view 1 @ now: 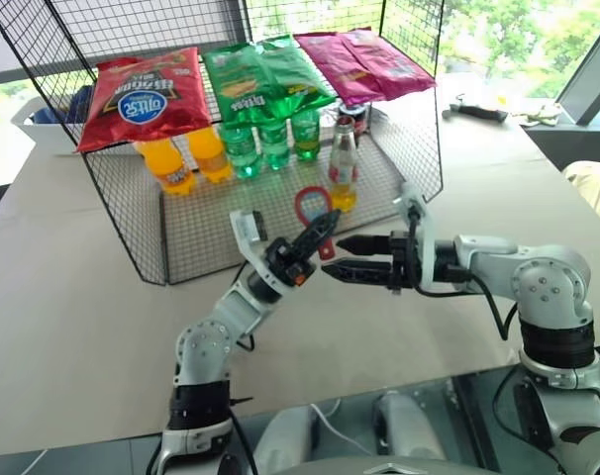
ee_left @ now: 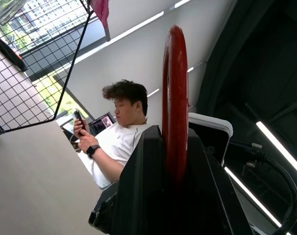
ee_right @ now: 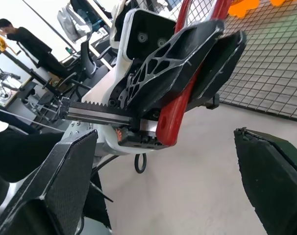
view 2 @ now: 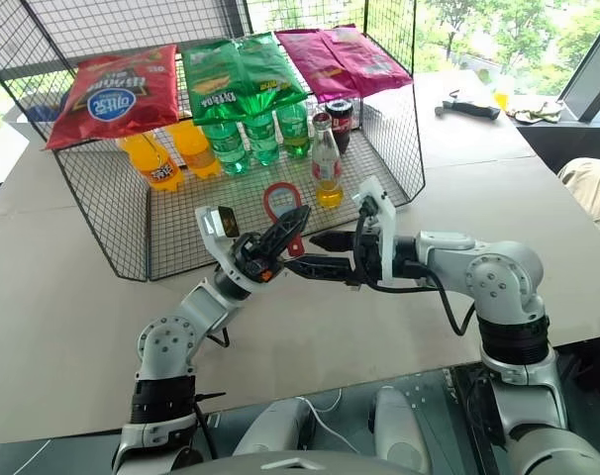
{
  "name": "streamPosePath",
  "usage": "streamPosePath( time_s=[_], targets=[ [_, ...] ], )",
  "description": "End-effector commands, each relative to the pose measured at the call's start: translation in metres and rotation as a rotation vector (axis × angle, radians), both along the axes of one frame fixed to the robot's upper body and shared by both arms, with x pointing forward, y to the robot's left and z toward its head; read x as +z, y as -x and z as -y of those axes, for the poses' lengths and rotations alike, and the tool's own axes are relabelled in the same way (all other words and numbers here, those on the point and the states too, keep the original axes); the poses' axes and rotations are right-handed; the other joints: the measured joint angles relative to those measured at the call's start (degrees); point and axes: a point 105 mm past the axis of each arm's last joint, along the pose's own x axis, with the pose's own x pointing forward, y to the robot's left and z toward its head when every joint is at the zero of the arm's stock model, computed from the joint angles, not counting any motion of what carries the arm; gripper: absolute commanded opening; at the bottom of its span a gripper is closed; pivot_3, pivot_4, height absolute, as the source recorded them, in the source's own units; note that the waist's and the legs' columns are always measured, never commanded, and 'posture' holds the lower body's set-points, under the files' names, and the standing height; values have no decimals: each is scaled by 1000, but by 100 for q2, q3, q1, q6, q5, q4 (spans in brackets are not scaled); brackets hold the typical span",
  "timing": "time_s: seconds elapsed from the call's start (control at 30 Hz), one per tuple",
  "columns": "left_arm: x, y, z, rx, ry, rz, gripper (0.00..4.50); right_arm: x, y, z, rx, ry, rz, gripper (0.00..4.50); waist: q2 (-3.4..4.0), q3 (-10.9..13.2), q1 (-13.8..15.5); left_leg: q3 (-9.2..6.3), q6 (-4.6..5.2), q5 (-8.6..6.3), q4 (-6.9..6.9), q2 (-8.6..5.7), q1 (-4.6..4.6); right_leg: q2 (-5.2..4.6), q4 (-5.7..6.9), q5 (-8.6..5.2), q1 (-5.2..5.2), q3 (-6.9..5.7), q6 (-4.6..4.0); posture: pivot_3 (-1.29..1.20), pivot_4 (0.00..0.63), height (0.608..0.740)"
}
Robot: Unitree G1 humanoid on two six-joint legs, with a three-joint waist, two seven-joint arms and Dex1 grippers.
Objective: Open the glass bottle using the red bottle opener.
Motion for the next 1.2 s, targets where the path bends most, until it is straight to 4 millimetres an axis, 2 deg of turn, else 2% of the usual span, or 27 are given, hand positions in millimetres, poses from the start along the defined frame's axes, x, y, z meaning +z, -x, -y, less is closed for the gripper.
streamPosePath(
  time_s=[0.03,0.07,0.1,0.13,0.4,0.63,0.8,1.1,1.2],
  targets=[
    [5,4,1,1,15,43,20,10,3,-6,34,-10,29,4500,0,0,0,1,0,0,0,0,0,0,0,0,0,0,0,0,150,740],
    [5,5,2,1,15,44,20,10,3,-6,35,-7,27,4500,0,0,-1,0,0,0,0,0,0,0,0,0,0,0,0,0,150,740],
    [5,5,2,0,15,46,0,10,4,-7,38,-7,24,3982,0,0,0,0,0,0,0,0,0,0,0,0,0,0,0,0,150,740],
    [5,6,3,-1,15,47,0,10,4,-7,42,-9,20,3692,0,0,2,0,0,0,0,0,0,0,0,0,0,0,0,0,150,740],
    [2,10,4,-3,15,49,0,8,12,-10,99,9,-30,39,1,1,-1,-1,1,0,-1,0,-2,-1,-4,0,0,0,0,0,150,740],
    [1,11,6,-16,18,45,0,9,15,-13,111,-7,-57,39,1,1,-2,-2,1,0,-2,1,-3,0,-4,0,-1,-2,0,0,150,740],
    [-3,8,11,3,-48,50,0,10,17,-18,116,-45,-101,39,1,1,-2,-2,1,0,-2,1,-3,-1,-5,0,-1,-1,0,0,150,740],
    [-2,9,14,-4,-34,66,0,7,19,-17,110,-45,-126,39,2,2,-2,-3,1,0,-3,0,-5,-1,-6,0,-3,-2,0,0,150,740],
    [-2,9,15,-6,-34,70,1107,7,18,-17,105,-44,-127,0,3,2,-6,-2,1,-1,-3,1,-5,0,-6,0,-3,-2,0,0,150,740]
  ],
)
